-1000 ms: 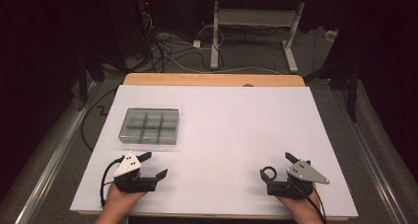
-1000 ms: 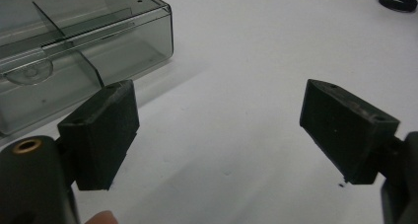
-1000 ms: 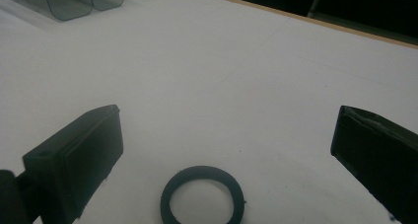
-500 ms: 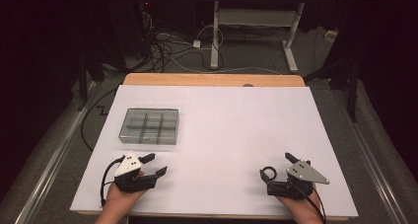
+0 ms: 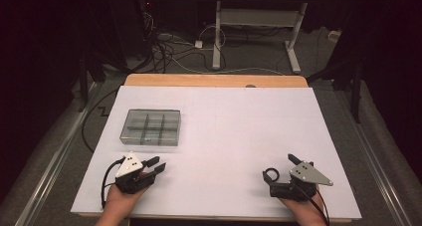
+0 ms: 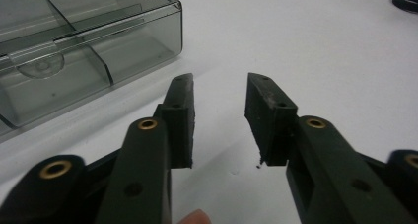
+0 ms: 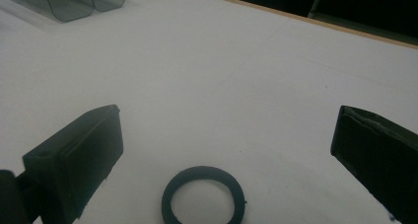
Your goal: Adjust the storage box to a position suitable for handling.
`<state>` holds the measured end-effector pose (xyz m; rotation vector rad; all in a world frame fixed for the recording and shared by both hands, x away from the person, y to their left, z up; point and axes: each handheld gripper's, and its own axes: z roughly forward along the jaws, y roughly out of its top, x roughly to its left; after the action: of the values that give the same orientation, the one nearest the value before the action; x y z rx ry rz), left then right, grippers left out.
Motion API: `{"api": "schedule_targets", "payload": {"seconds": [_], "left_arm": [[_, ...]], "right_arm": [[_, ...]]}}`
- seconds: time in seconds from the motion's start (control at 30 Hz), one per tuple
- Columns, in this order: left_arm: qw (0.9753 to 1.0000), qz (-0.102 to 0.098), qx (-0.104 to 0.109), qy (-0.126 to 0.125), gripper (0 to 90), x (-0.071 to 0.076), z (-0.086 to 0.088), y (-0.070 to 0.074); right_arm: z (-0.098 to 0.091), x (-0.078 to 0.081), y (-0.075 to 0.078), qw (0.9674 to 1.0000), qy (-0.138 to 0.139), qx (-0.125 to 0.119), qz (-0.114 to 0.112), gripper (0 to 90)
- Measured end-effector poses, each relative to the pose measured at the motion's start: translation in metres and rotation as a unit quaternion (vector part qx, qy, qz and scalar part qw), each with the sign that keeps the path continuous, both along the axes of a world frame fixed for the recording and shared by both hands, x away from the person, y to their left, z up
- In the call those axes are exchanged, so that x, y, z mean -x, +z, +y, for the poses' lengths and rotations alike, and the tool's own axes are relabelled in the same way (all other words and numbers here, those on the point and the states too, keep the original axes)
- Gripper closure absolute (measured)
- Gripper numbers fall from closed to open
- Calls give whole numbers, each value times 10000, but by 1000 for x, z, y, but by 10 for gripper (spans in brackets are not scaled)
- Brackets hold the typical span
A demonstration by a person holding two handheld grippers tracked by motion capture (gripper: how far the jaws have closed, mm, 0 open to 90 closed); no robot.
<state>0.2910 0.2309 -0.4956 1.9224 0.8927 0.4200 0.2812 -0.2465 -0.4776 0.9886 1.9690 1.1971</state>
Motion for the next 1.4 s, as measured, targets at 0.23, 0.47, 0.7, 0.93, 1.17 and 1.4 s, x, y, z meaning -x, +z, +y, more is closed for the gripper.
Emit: {"api": "schedule_targets", "payload": {"seconds": [0.23, 0.47, 0.7, 0.93, 1.17, 1.4], "left_arm": [[10000, -15, -11, -6, 742, 1, -1, 0], [10000, -14, -49, -20, 807, 0, -1, 0], [10000, 19, -72, -36, 859, 0, -2, 0], [10000, 62, -18, -14, 878, -1, -1, 0], [10000, 80, 45, -4, 878, -2, 1, 0], [9999, 106, 112, -4, 878, -2, 2, 1]], "right_arm": [[0, 0, 0, 10000, 7, 3, 1, 0], [0, 0, 0, 10000, 6, 14, -16, 0], [-1, 1, 1, 10000, 15, 19, -40, 0], [-1, 1, 2, 10000, 23, 19, -48, 0], [0, 1, 2, 10000, 24, 4, -13, 0], [0, 1, 2, 10000, 39, -19, 22, 0]]}}
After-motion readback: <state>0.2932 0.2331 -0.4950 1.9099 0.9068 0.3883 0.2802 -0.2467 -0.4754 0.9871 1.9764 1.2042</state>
